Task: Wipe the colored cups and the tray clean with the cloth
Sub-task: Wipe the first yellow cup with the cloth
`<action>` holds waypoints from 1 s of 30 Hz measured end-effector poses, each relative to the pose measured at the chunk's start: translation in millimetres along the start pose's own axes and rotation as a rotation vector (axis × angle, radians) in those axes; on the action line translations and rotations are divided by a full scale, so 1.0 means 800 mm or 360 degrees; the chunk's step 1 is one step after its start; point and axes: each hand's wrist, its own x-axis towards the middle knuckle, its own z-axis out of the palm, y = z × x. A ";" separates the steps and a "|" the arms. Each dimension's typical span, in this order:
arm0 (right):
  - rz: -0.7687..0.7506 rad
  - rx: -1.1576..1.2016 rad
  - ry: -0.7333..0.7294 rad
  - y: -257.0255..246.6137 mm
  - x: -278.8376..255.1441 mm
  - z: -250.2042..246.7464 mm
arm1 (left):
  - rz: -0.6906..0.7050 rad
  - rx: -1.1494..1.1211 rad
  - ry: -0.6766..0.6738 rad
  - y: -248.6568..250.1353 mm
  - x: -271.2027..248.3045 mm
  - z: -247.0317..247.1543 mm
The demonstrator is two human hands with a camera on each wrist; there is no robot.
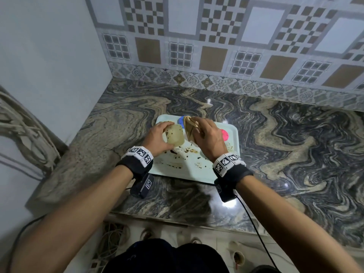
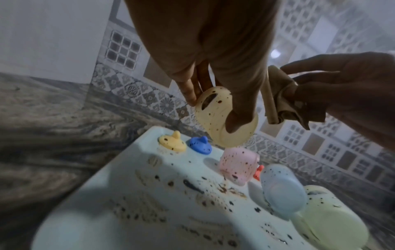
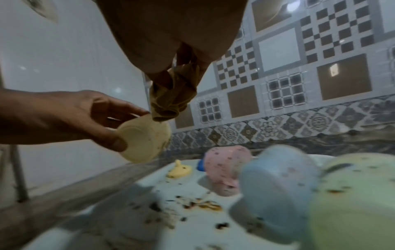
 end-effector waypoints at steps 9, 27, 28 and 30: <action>-0.0235 -0.0126 0.0020 -0.069 -0.009 0.079 | 0.0142 -0.0252 0.0254 0.010 0.010 -0.039; 0.0422 0.0490 0.0294 -0.053 0.011 0.026 | 0.0432 -0.0107 0.0144 0.059 0.025 -0.022; 0.0310 0.0416 0.0302 -0.049 0.010 0.019 | 0.0452 -0.0089 0.0202 0.070 0.025 -0.017; 0.0209 0.0344 0.0293 -0.039 0.008 0.003 | 0.0457 -0.0186 0.0213 0.085 0.027 -0.007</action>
